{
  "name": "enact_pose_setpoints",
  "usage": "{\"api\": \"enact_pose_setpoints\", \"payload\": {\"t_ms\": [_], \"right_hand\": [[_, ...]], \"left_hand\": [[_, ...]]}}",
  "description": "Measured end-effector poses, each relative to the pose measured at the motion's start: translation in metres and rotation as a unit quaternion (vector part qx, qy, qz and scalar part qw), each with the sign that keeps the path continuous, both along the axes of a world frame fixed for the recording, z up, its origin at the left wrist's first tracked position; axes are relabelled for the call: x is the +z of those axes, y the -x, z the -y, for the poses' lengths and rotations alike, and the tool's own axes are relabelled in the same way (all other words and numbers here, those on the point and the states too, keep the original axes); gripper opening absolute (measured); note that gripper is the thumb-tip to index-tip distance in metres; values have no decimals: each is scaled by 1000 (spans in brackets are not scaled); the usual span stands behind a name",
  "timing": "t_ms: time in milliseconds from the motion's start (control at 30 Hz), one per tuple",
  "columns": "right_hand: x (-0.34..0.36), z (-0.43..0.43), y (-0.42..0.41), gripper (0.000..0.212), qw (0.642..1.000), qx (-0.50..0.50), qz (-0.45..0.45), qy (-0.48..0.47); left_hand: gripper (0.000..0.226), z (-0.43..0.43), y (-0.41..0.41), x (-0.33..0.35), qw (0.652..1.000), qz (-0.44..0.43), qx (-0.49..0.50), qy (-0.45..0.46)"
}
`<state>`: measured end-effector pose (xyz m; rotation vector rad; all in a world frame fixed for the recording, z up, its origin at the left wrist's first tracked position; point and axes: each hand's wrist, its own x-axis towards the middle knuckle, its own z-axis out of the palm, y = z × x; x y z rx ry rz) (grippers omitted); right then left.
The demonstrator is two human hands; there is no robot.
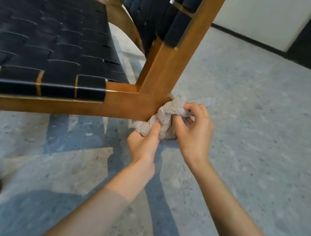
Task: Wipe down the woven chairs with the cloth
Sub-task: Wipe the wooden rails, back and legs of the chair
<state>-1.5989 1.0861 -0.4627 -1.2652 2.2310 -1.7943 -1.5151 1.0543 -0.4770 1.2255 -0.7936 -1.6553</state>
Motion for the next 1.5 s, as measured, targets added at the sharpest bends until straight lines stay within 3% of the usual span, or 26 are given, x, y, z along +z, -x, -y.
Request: {"api": "enact_pose_setpoints", "payload": {"t_ms": [167,267,367,467,533,600,733,1000,1167,1333,1433,1500], "right_hand": [[27,-6,-24,13,999,24,29,31],[31,-18,-30,6,996,-5,73,49],[47,-21,-39,4,985,-45,114,120],[71,-14,-48,7,970,-37,134,198],[87,-7,-48,8,967,-28,134,215],[97,2,-43,7,965,-4,167,203],[98,25,-34,28,961,62,249,107],[59,19,-42,15,975,106,187,46],[48,5,-53,5,990,59,119,43],[45,-11,-52,12,992,32,112,44],[42,-27,-67,25,990,83,100,48],[36,-36,-77,36,988,114,95,42]], "left_hand": [[3,-20,-36,34,1000,-22,1,19],[8,-28,-52,58,993,7,-13,121],[16,-26,-59,87,945,143,26,294],[16,-16,-60,112,909,155,61,382],[29,-2,-56,125,896,169,28,411],[38,13,-49,135,875,215,-35,432],[38,28,-35,140,821,275,-83,494],[39,24,-50,110,749,412,-135,501],[40,17,-60,107,722,448,-143,508],[51,4,-77,103,706,451,-157,524],[59,-5,-99,96,682,469,-181,531],[61,-8,-115,92,689,473,-200,511]]}}
